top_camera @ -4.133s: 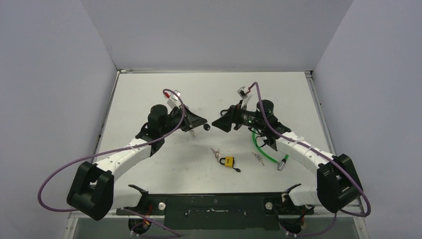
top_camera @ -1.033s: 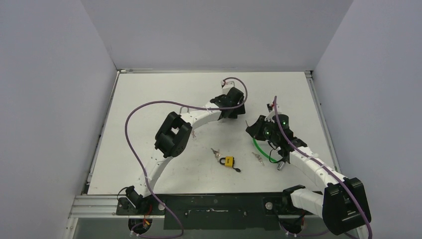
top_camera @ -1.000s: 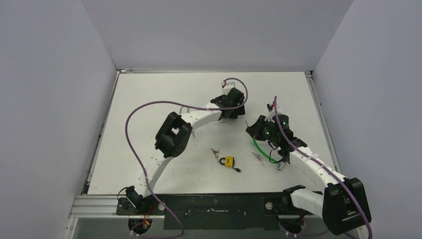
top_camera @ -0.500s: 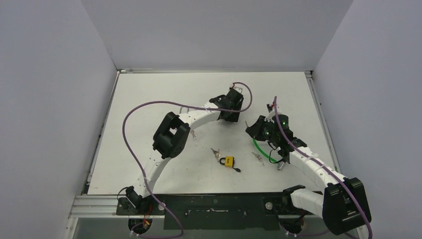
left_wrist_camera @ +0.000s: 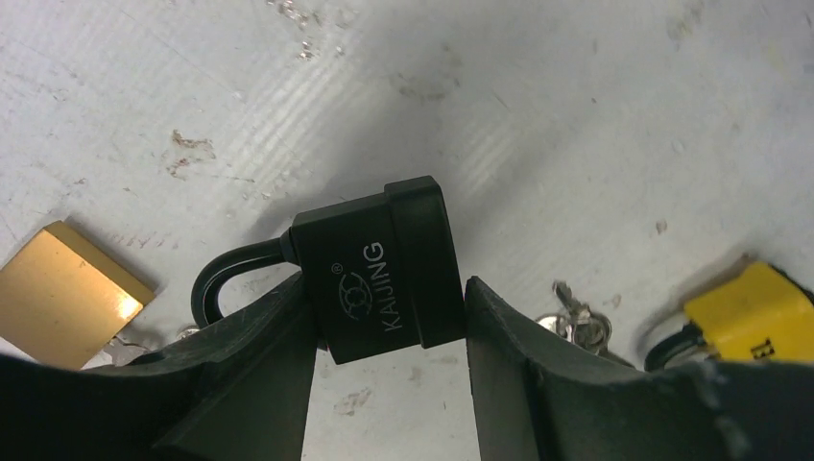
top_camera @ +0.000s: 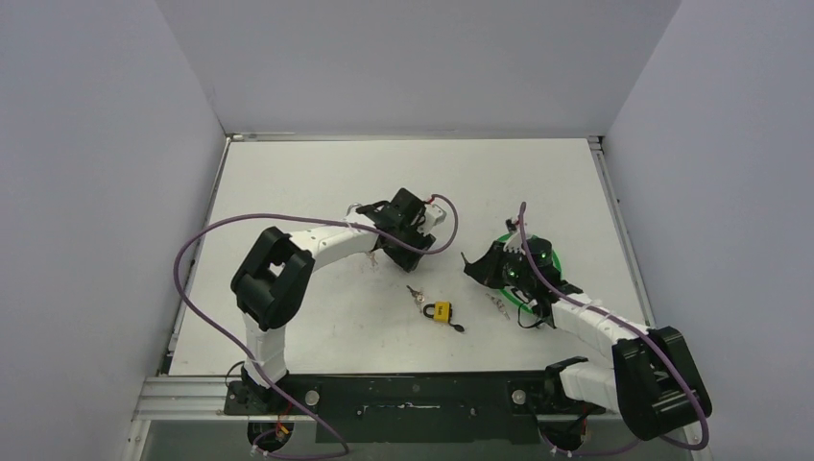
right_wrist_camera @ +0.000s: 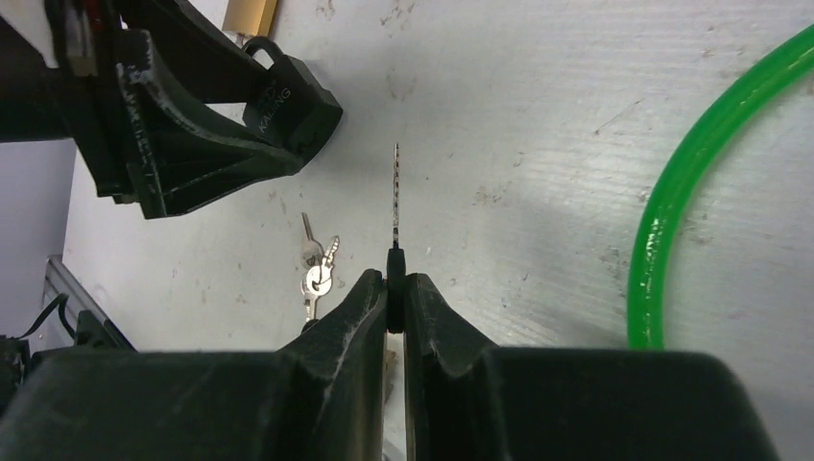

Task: Unlock with the key

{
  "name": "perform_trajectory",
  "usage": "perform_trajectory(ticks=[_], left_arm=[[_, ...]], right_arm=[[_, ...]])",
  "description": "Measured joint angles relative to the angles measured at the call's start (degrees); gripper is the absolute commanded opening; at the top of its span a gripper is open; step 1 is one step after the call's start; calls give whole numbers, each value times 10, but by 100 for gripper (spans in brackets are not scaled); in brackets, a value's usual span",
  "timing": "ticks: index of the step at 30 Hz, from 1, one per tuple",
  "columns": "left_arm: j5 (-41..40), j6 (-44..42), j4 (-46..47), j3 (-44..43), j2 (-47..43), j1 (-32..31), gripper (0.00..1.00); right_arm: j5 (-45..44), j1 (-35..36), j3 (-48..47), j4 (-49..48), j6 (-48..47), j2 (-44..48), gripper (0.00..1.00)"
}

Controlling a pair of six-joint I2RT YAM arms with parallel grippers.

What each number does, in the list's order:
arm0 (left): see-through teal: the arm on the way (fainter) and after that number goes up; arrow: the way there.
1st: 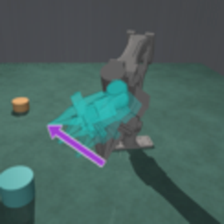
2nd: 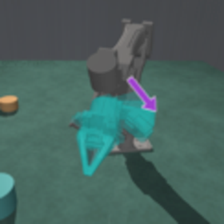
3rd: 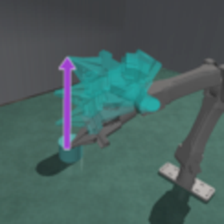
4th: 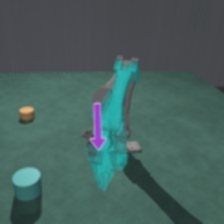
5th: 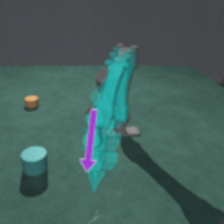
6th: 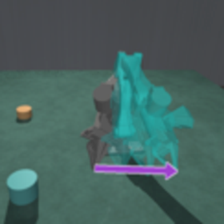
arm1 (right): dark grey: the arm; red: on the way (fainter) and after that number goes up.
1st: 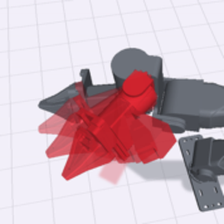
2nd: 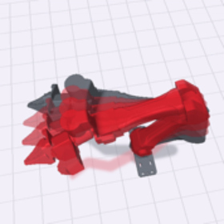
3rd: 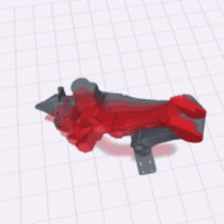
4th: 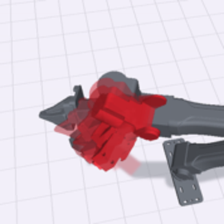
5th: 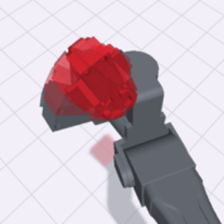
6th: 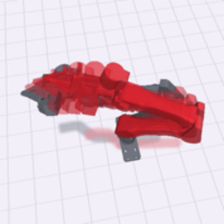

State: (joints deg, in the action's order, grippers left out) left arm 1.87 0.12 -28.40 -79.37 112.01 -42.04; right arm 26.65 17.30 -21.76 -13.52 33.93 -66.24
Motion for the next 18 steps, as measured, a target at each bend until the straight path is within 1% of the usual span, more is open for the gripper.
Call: perform_trajectory(ticks=[4, 10, 16, 18], left_arm=[[24, -65, -1, 29, -30, -2, 51], [36, -131, -11, 31, -32, -3, 51], [43, -180, -38, 14, -11, -3, 60], [46, -193, -44, 7, -8, -3, 64]], right_arm=[[25, 6, 7, -40, 5, -25, 0], [28, 15, 7, -66, 8, -34, 0], [28, 16, 7, -68, 9, -41, 0], [28, 16, 7, -68, 10, -41, 0]])
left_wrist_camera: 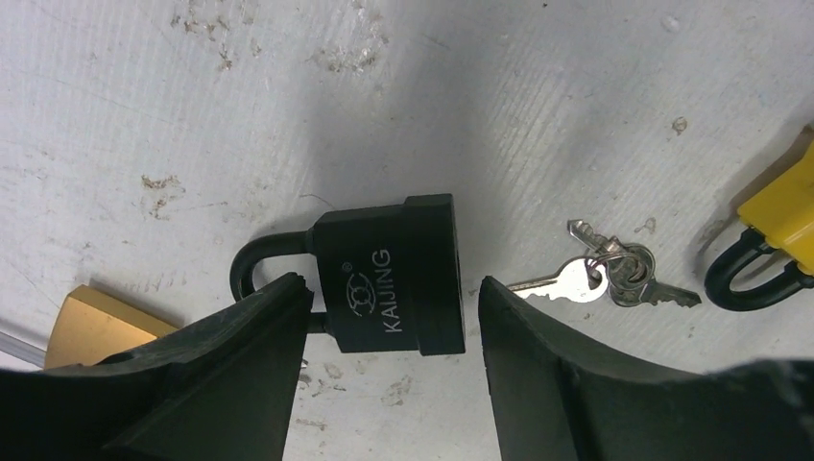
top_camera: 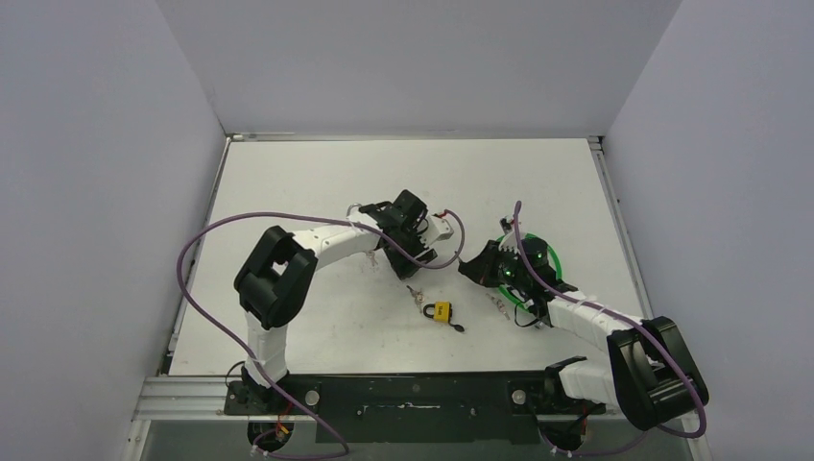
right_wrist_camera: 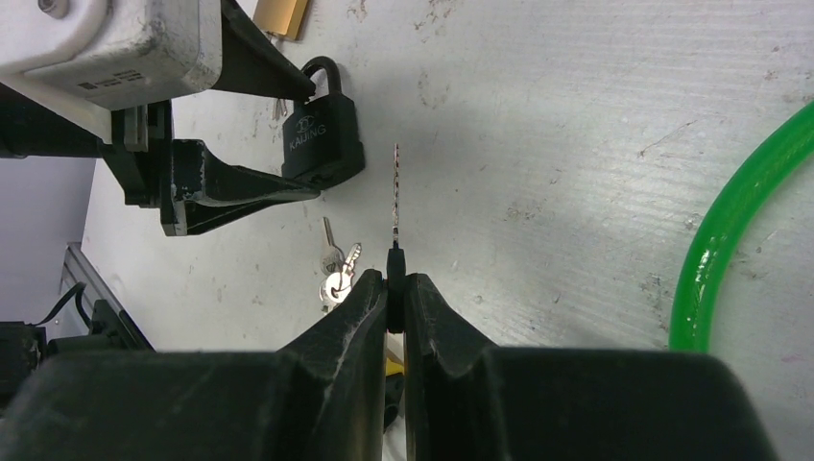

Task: Unlock with the key

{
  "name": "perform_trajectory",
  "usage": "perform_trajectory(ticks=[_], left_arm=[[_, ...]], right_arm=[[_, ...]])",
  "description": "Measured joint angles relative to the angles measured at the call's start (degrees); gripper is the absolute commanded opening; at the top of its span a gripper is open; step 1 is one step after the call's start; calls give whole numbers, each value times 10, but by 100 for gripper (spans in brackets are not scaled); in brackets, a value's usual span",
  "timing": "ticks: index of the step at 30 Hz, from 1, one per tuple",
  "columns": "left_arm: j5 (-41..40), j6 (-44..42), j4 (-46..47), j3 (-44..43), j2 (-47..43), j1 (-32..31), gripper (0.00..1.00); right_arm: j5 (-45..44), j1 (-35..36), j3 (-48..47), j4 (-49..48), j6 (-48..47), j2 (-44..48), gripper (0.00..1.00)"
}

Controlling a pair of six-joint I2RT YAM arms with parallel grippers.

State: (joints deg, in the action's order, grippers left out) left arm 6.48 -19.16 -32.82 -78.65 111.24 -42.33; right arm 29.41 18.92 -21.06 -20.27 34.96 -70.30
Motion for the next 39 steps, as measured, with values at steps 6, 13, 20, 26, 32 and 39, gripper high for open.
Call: perform_trajectory(ticks=[6, 13, 20, 26, 32, 39], left_arm=[[0, -16, -8, -21, 17, 3, 78], [3, 32, 14, -8, -10, 12, 84], [-9, 131, 60, 50, -162, 12, 85], [-120, 298, 85, 59, -237, 12, 85], [-215, 482, 77, 120, -242, 11, 88], [-255, 603, 64, 129, -173, -7, 92]], right_arm=[[1, 4, 0, -1, 2, -8, 0], [1, 11, -1, -1, 5, -14, 0], [1, 15, -3, -1, 6, -23, 0], [3, 24, -3, -7, 9, -26, 0], [2, 59, -3, -26, 13, -33, 0], [-2, 75, -3, -38, 16, -52, 0]])
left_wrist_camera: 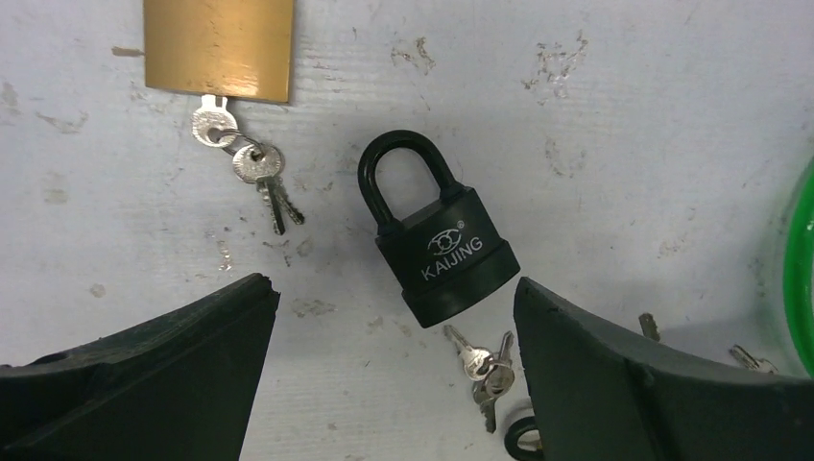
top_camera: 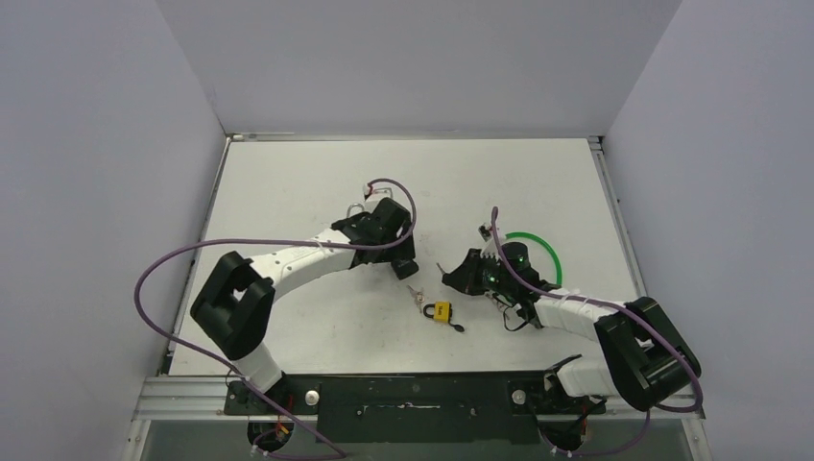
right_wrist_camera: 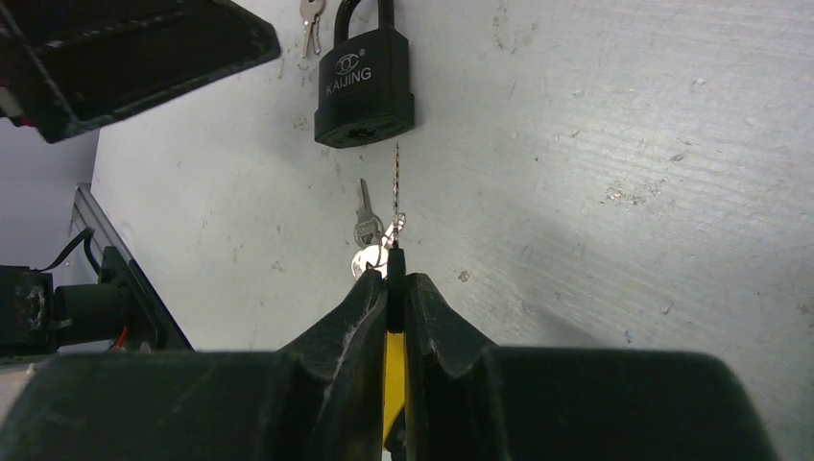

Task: Unlock with the key

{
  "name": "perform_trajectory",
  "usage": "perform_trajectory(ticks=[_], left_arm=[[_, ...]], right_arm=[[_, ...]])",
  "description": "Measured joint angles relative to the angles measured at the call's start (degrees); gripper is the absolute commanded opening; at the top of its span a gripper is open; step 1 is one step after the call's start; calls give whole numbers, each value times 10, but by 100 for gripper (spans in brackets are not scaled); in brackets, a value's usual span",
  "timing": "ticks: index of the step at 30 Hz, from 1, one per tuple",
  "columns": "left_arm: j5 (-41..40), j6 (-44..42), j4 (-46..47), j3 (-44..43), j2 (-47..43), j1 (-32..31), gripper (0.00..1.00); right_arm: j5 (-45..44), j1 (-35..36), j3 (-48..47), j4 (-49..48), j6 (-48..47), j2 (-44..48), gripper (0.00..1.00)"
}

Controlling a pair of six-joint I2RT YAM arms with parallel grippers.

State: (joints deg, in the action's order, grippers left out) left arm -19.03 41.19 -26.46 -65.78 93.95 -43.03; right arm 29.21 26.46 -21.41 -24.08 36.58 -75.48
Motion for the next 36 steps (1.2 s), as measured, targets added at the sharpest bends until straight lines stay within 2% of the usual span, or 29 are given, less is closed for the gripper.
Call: perform_trajectory(ticks=[5, 12, 19, 27, 33, 36], left_arm=[[-9, 49, -7, -27, 71, -14, 92], [-21, 67, -37, -100, 148, -19, 91], [-24, 66, -79, -153, 203, -21, 84], [-19, 66, -99, -150, 212, -26, 57], [-31, 57, -104, -150, 211, -27, 27], [-47, 45, -115, -150, 210, -27, 21]], right_arm=[[0, 0, 0, -7, 0, -16, 0], [0, 0, 4, -18, 2, -22, 0], [0, 0, 9, -25, 2, -22, 0], [2, 2, 10, -25, 3, -22, 0], [1, 2, 10, -23, 3, -18, 0], [0, 2, 10, -22, 3, -17, 0]])
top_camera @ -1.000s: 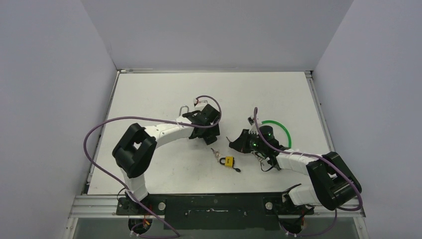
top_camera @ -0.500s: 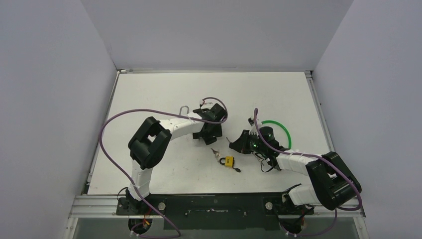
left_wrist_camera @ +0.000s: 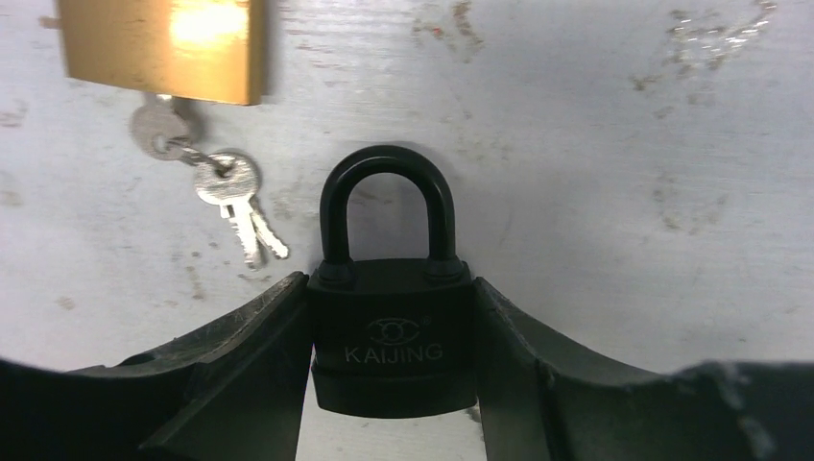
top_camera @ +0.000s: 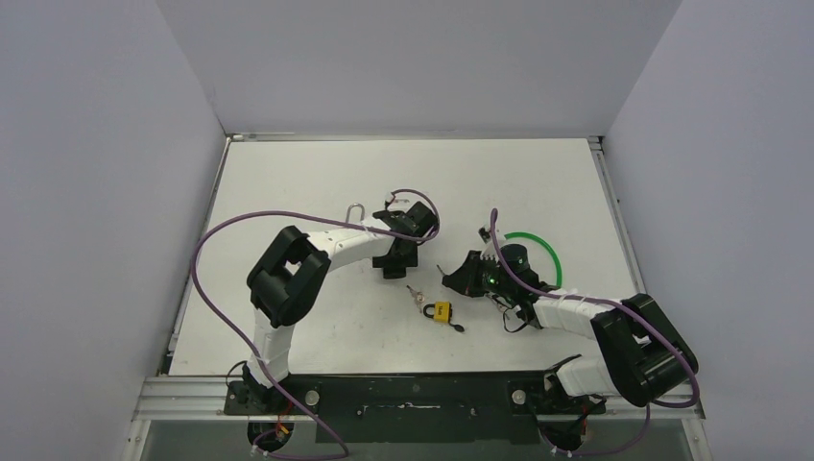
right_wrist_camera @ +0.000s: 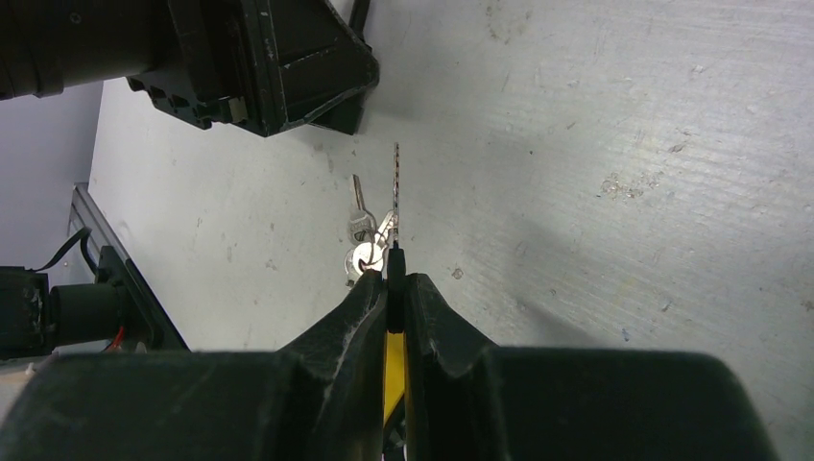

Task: Unlock with the key

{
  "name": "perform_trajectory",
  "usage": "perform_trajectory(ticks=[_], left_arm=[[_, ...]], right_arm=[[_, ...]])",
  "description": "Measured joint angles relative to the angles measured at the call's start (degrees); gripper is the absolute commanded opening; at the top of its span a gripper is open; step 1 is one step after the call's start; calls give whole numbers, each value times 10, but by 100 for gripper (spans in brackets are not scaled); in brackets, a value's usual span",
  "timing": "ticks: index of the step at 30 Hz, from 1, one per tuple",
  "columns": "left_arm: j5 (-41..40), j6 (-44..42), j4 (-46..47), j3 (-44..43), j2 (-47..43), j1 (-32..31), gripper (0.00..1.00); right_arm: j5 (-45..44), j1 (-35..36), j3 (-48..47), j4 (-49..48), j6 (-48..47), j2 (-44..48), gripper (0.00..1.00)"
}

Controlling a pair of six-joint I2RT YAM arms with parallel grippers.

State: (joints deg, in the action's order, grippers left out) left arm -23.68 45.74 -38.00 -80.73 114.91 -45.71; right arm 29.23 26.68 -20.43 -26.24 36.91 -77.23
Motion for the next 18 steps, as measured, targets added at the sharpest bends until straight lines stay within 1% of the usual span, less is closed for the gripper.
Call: perform_trajectory(ticks=[3, 14, 18], left_arm=[[-29, -15, -38, -7, -1, 0, 18], [-202, -42, -260, -78, -1, -1, 17], [-245, -40, -306, -83, 0, -1, 17]], right_arm=[[0, 0, 0, 1, 0, 0, 0], [2, 15, 0, -3, 5, -1, 0], [2, 21, 0, -3, 9, -1, 0]])
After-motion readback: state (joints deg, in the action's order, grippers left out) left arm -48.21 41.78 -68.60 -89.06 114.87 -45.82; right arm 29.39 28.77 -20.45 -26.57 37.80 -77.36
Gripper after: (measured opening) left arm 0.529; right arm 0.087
